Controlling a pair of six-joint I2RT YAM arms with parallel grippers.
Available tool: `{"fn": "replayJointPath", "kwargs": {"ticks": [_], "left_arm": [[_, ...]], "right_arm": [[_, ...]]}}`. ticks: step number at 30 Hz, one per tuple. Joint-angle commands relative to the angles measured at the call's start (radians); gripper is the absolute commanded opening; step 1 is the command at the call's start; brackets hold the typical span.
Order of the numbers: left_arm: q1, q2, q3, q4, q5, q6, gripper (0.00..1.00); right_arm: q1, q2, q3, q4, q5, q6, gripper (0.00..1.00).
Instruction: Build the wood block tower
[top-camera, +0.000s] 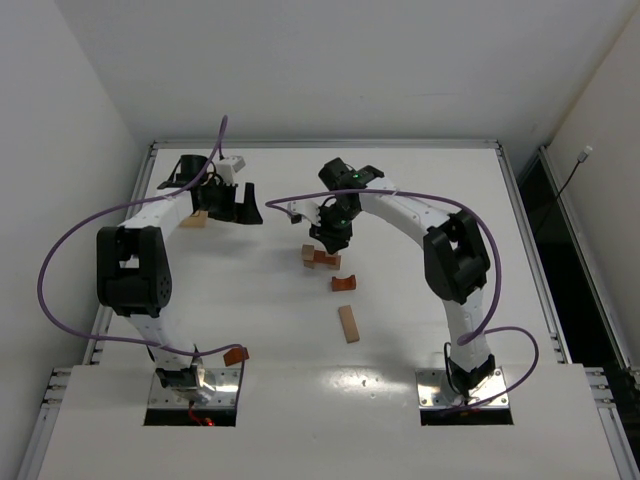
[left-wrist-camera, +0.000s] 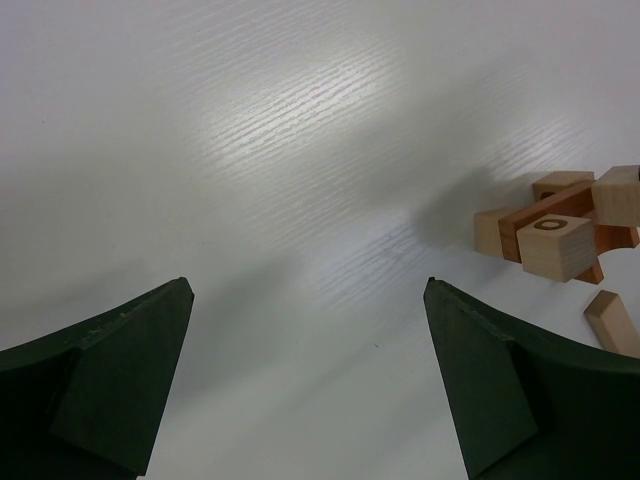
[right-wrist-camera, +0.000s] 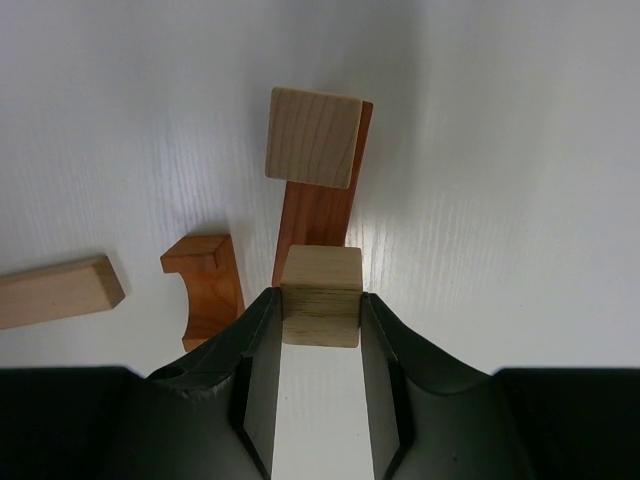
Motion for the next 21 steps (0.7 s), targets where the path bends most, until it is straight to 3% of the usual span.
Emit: {"fn": "replayJointPath", "kwargs": {"ticks": [1,18,21], "left_arm": [[0.014,0.006,0.011,0.008,0.025,0.007,1.00],[0.014,0.015,0.011,0.008,0.034,0.007,1.00],[0.014,0.015,0.011,0.008,0.034,0.007,1.00]], "right_arm": [[0.006,-0.002,-0.007,-0.010,-0.023,0.008,0.00],[0.016,-0.003,-0.016,-0.010,-0.023,0.008,0.00],[0.025,-0.003,-0.016,-0.010,-0.023,0.017,0.10]]}}
